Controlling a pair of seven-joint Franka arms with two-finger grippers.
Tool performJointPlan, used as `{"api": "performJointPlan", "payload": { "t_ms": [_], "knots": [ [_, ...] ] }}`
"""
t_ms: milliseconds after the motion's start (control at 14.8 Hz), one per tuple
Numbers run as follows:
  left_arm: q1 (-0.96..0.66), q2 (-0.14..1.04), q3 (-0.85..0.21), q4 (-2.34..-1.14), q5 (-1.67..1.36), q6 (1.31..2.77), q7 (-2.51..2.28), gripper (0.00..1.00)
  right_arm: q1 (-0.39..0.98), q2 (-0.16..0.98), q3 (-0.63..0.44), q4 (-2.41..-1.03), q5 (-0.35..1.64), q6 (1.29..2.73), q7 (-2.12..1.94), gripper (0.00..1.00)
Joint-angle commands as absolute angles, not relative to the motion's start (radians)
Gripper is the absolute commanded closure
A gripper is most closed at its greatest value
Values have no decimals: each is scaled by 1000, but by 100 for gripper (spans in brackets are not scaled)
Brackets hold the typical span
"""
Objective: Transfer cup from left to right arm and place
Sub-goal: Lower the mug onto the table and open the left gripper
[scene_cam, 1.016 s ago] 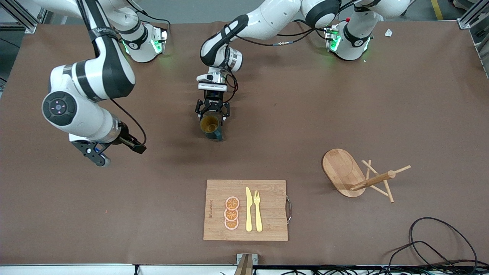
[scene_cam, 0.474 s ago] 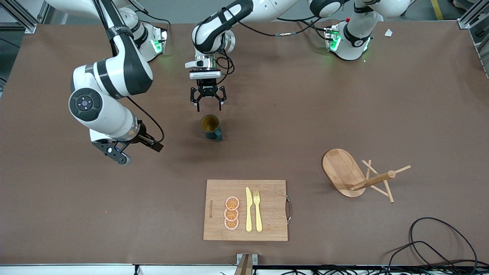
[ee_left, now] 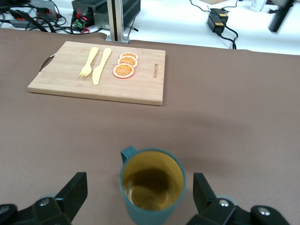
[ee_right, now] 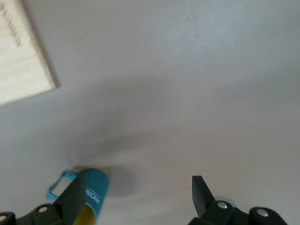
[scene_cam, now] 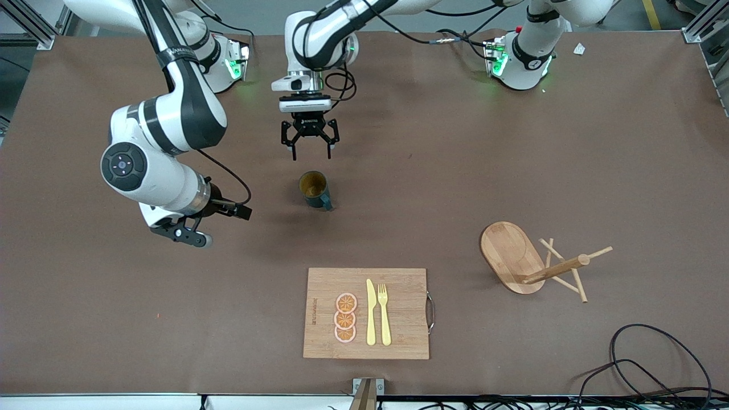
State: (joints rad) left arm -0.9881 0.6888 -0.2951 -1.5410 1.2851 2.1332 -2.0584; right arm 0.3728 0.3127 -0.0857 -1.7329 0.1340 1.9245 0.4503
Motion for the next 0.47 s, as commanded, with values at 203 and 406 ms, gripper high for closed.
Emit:
{"api": "performJointPlan", "payload": {
  "t_ms": [203, 406],
  "knots": [
    [-787, 479, -304, -1769, 1161, 2345, -1826, 1, 431, 301, -83, -1874, 147, 2063, 341, 0],
    [-677, 468, -331, -1761, 1030, 2388, -1618, 0, 485, 304, -81, -1957, 147, 2201, 339, 0]
  ]
}}
